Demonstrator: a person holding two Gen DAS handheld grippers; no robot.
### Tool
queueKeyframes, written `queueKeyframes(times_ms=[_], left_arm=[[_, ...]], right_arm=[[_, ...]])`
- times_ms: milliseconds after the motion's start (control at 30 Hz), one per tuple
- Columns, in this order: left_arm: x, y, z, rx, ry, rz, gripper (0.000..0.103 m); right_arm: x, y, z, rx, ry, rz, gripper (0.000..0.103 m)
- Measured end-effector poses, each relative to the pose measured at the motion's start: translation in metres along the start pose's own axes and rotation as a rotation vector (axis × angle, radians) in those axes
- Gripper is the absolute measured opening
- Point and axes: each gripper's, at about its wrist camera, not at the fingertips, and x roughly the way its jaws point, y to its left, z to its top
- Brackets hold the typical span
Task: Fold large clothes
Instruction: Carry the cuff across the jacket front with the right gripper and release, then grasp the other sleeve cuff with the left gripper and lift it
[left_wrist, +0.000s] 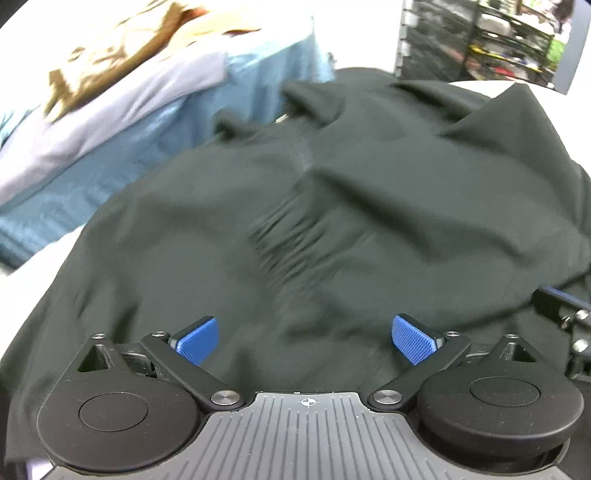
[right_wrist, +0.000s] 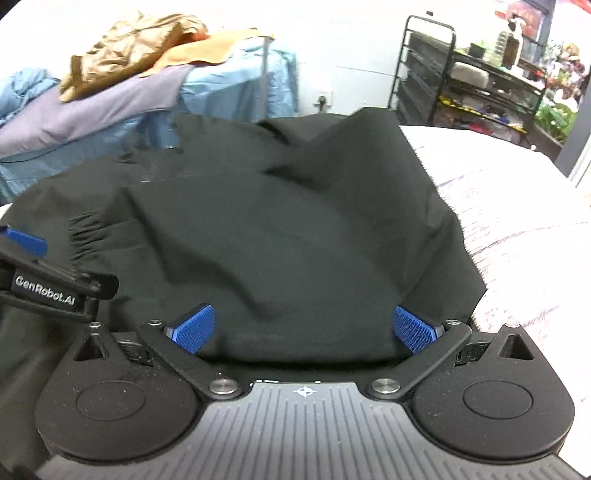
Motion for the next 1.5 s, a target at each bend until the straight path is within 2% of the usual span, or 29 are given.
queueKeyframes(times_ms=[333,800,867,967,1100,1200,1333,1400,1467,1500], left_arm=[[-0.045,0.106,-0.106,-0.246,0.065,0.124,0.103],[-0.120,0.242,-0.246,-0.550,0.024,0.311,0.103],[-0.125,0.258,-0.255,-0.542,0.002,0.360,0.103],[-0.132,0.282,-0.268,-0.497,-0.024,0.478,0.103],[-0.126,0.309,-0.268,-0.404,-0.035,0.568,0.103],[-0.107,0.324,-0.259,-0.285,-0.023,0.559,0.103],[-0.083,0.335,-0.245,-0.162,0.047,0.483,0.103],[-0.080,0.340,-0.236,-0.152,0.070,0.447,0.088],[-0.089,0.349,-0.227,-0.198,0.079,0.395,0.062],[-0.098,0.353,-0.221,-0.220,0.067,0.371,0.057]], right_arm=[[-0.025,0.056,-0.032,-0.110,0.064,0.087,0.102],[-0.045,0.145,-0.074,-0.185,0.194,0.273,0.102],[-0.048,0.156,-0.079,-0.208,0.204,0.283,0.102],[-0.053,0.169,-0.086,-0.243,0.214,0.282,0.102],[-0.057,0.181,-0.092,-0.293,0.220,0.277,0.102],[-0.058,0.188,-0.097,-0.327,0.235,0.265,0.102],[-0.056,0.194,-0.102,-0.368,0.247,0.251,0.102],[-0.056,0.194,-0.104,-0.391,0.254,0.243,0.102],[-0.058,0.194,-0.107,-0.404,0.252,0.234,0.102],[-0.059,0.193,-0.108,-0.407,0.253,0.229,0.102]])
